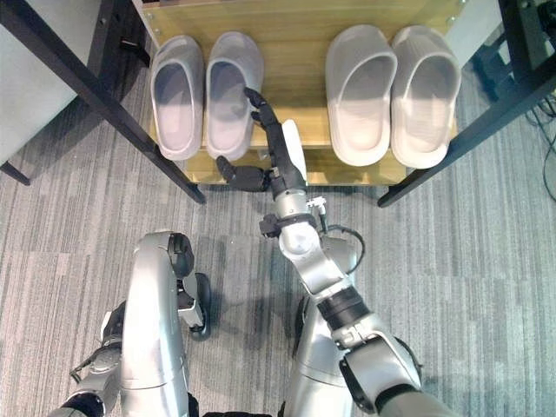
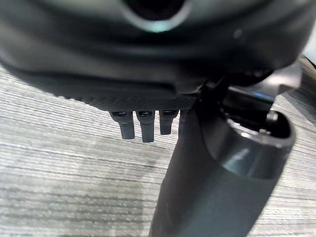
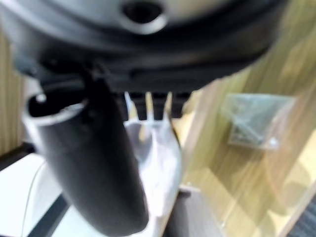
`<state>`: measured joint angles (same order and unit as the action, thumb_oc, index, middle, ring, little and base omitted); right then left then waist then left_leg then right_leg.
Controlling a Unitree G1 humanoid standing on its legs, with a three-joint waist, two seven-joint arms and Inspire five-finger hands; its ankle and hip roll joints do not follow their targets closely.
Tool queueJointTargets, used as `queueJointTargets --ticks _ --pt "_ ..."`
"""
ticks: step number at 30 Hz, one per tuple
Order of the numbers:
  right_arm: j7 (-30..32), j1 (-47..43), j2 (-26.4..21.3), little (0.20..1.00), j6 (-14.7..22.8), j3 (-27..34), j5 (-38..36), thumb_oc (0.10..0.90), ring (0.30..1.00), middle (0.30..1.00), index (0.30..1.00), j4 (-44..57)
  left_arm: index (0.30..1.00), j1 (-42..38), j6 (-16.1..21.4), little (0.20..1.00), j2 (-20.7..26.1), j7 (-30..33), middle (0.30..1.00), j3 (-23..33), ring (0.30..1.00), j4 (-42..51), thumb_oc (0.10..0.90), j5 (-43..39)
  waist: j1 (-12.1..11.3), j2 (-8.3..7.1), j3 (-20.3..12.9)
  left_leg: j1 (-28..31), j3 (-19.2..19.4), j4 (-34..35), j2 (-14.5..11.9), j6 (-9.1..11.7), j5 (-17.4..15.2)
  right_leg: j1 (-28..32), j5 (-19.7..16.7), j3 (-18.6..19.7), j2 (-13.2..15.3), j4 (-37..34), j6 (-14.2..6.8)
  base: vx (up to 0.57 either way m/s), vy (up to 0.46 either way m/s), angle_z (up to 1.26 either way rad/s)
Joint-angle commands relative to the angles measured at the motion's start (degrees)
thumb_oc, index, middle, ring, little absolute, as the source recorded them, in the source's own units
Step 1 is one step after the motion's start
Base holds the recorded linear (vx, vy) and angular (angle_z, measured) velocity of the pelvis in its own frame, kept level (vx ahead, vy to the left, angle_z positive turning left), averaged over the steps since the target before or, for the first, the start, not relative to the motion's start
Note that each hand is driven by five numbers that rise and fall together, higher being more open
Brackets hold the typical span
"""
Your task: Arrange the slippers neatly on the shoe rack.
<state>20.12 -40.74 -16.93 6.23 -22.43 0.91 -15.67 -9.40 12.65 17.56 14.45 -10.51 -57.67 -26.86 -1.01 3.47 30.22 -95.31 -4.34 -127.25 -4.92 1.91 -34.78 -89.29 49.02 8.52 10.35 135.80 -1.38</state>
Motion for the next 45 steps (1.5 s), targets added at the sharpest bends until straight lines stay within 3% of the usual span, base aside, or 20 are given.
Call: queueJointTargets --ticks 1,10,15,24,33,38,41,44,45 --pt "0.01 -7.69 0.99 0.900 5.07 -2.33 -0.81 0.800 0.900 0.900 0.900 6.01 0.900 2.37 2.06 0.900 2.49 2.25 0.900 -1.09 0.900 -0.23 0.800 0.75 -3.00 1.47 -2.97 5.43 -0.93 -8.60 1.36 -3.00 -10.43 -0.58 -5.61 3.16 -0.01 0.72 1.90 0.00 0.000 0.00" --pt "-1.19 -6.77 -0.86 0.900 5.15 -2.04 -0.33 0.800 0.900 0.900 0.900 8.88 0.900 1.70 1.41 0.900 1.89 1.36 0.900 -0.95 0.900 -2.00 0.800 1.04 -2.71 0.98 -2.89 5.42 -1.11 -8.95 1.50 -2.84 -10.54 -0.59 -5.65 3.32 0.06 1.02 1.83 0.00 0.000 0.00" --pt "1.14 2.02 -1.97 0.900 5.94 3.35 4.96 0.800 0.900 0.900 0.900 18.30 0.900 2.69 1.04 0.900 0.38 1.72 0.900 0.10 0.900 -2.78 0.800 2.91 -1.81 0.64 -2.92 5.42 -1.21 -9.23 1.56 -2.96 -10.68 -0.59 -5.39 3.29 -0.04 1.26 1.74 0.00 0.000 -0.01" --pt "1.95 9.54 -2.81 0.900 7.82 6.19 9.58 0.800 0.900 0.900 0.900 29.12 0.900 3.19 1.34 0.900 -0.44 2.32 0.900 0.97 0.900 -3.24 0.800 4.88 -1.28 -0.07 -4.33 6.79 -1.75 -9.14 1.59 -2.64 -10.12 0.95 -5.40 2.83 -0.10 0.49 1.40 0.00 0.001 0.00" --pt "1.50 26.82 -5.63 0.900 10.92 11.94 13.82 0.800 0.900 0.900 0.900 40.75 0.900 4.65 3.61 0.900 -0.78 3.60 0.900 5.20 0.900 0.72 0.800 4.49 -0.33 -1.15 -6.44 9.30 -2.74 -5.25 1.97 -2.16 -8.74 4.62 -6.12 1.79 0.97 -3.98 0.58 0.00 0.022 0.01" --pt "5.13 39.43 -9.85 0.900 11.82 16.59 21.49 0.800 0.900 0.900 0.900 40.93 0.900 4.87 7.79 0.900 2.47 5.33 0.900 6.60 0.900 11.49 0.800 5.35 0.18 -1.93 -10.73 14.05 -1.09 15.09 1.20 -2.30 -2.59 10.08 -9.82 -3.85 2.73 -25.40 2.22 -0.12 0.047 0.20" --pt "5.94 40.64 -11.10 0.900 10.80 16.25 22.72 0.800 0.900 0.900 0.900 37.36 0.900 5.21 8.21 0.900 3.19 4.91 0.900 6.10 0.900 14.58 0.800 5.74 0.15 -1.93 -11.76 16.43 -0.78 20.08 0.88 -2.36 -1.07 12.02 -10.90 -5.23 2.85 -30.40 2.11 -0.07 0.033 -0.05" --pt "6.99 44.31 -9.88 0.900 9.40 15.81 21.00 0.800 0.900 0.900 0.900 26.85 0.900 6.94 8.33 0.900 4.32 3.96 0.900 4.16 0.900 19.28 0.800 7.31 0.59 -2.18 -12.82 22.66 -0.51 31.20 -0.67 -2.66 2.97 18.57 -13.73 -8.16 3.99 -41.12 1.99 -0.08 0.030 0.04" --pt "7.05 44.27 -9.86 0.900 9.45 15.78 21.01 0.800 0.900 0.900 0.900 26.76 0.900 6.96 8.32 0.900 4.34 3.97 0.900 4.16 0.900 19.32 0.800 7.31 0.62 -2.16 -12.73 22.86 -0.52 31.56 -0.63 -2.69 3.27 18.83 -14.00 -8.27 4.01 -41.50 2.04 -0.07 0.065 0.08"
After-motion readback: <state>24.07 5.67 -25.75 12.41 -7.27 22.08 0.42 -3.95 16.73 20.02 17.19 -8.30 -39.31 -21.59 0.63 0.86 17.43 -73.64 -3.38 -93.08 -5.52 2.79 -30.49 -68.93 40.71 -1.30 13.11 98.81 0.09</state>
